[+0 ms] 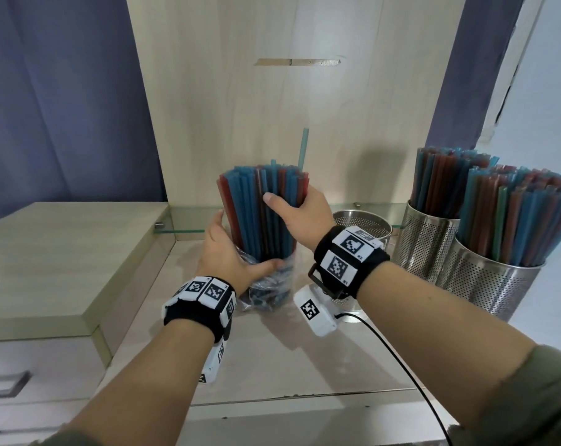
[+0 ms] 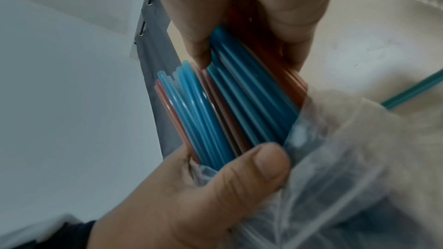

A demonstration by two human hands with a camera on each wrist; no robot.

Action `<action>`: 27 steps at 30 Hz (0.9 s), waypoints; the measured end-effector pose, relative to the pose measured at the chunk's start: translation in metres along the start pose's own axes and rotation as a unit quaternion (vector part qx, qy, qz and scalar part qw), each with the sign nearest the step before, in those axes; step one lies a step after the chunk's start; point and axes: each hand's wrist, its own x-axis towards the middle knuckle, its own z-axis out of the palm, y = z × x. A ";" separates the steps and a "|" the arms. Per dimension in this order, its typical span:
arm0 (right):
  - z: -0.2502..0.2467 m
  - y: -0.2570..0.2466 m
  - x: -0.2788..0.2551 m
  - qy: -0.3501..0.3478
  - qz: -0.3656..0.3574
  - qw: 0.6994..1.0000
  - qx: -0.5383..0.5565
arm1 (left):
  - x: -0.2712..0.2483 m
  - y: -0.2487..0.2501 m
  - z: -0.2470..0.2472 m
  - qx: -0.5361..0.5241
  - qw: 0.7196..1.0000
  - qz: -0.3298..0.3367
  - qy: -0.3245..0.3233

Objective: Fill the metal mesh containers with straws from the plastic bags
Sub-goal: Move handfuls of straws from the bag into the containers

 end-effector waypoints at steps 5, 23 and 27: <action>-0.002 -0.007 0.005 0.044 -0.020 0.998 0.035 | 0.000 0.000 -0.001 0.006 1.000 -0.009 0.001; -0.012 -0.025 0.029 0.113 -0.010 0.984 0.138 | 0.001 -0.002 -0.002 0.004 1.000 -0.029 -0.009; -0.013 -0.031 0.035 0.112 -0.015 0.986 0.125 | 0.002 -0.002 -0.001 0.003 0.999 -0.031 -0.012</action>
